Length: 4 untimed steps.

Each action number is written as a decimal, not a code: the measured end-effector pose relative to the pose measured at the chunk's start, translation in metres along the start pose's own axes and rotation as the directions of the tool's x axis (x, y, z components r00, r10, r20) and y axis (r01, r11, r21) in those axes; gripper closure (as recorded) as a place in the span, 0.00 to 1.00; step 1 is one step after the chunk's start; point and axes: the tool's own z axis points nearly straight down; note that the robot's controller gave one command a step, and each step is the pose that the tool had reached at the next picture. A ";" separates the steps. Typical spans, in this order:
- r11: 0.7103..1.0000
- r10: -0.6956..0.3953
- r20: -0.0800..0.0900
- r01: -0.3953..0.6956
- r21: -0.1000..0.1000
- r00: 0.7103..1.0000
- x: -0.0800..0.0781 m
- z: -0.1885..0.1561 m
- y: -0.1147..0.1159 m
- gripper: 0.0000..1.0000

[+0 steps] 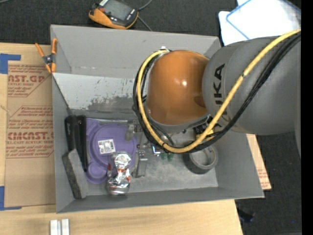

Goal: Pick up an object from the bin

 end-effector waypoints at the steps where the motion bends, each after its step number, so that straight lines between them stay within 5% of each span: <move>1: 1.000 0.000 0.000 0.000 0.000 1.000 0.000 0.000 0.000 0.00; 2: 0.978 0.211 -0.003 -0.211 0.001 0.978 -0.015 0.048 -0.011 0.00; 3: 0.978 0.209 0.002 -0.209 -0.003 0.978 -0.032 0.043 -0.011 0.00; 4: 0.960 0.281 0.004 -0.281 -0.003 0.960 -0.031 0.047 -0.011 0.00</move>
Offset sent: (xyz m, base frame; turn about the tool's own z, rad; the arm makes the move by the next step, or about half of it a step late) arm 0.0155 -0.0109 -0.0466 0.2140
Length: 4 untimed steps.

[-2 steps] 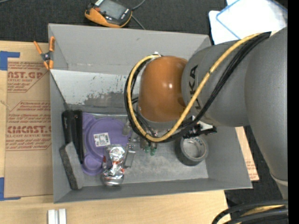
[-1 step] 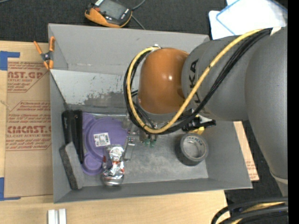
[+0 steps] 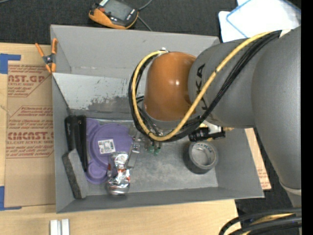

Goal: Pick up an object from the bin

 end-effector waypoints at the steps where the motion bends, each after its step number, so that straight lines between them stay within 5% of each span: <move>1: 0.986 0.167 -0.001 -0.167 0.002 0.986 0.006 0.007 0.024 0.00; 2: 0.999 -0.032 -0.002 0.032 0.000 0.999 0.005 0.005 0.022 0.00; 3: 0.996 -0.093 0.010 0.093 -0.004 0.996 -0.036 -0.098 -0.014 0.00; 4: 0.989 -0.145 -0.005 0.145 0.002 0.989 0.009 0.029 -0.004 0.00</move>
Offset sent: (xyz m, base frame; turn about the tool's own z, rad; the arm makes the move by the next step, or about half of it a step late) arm 0.0055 -0.0071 -0.0010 0.1394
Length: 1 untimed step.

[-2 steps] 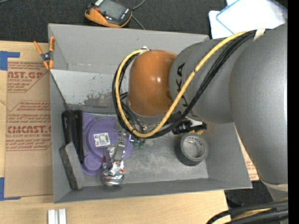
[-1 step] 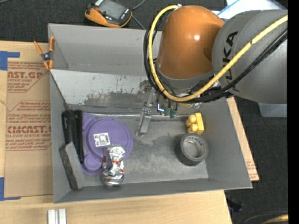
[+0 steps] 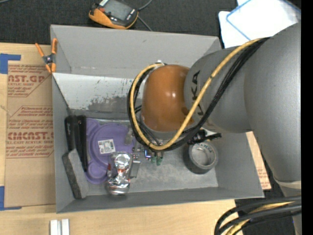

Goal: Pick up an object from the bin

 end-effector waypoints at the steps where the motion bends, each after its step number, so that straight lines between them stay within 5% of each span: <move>1: 0.895 0.447 0.006 -0.447 -0.008 0.895 -0.031 -0.041 -0.024 0.00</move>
Offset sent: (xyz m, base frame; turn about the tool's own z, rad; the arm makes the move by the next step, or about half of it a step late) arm 0.0144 0.0037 -0.0610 0.3108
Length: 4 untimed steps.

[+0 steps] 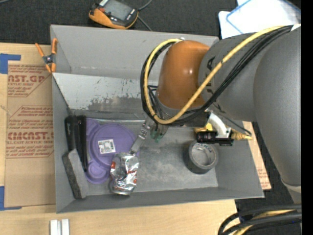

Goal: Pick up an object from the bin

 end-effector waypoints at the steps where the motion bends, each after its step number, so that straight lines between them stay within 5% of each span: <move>1: 0.992 -0.128 -0.008 0.128 0.006 0.992 0.022 0.081 0.016 0.00; 2: 0.974 0.225 0.003 -0.225 -0.002 0.974 -0.005 0.061 0.005 0.00; 3: 0.964 0.266 0.004 -0.266 -0.003 0.964 0.001 0.061 0.004 0.00; 4: 0.967 0.253 0.004 -0.253 -0.003 0.967 -0.002 0.108 0.030 0.00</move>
Offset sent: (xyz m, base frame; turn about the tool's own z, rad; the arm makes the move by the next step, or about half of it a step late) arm 0.0136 -0.0060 -0.0456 0.2786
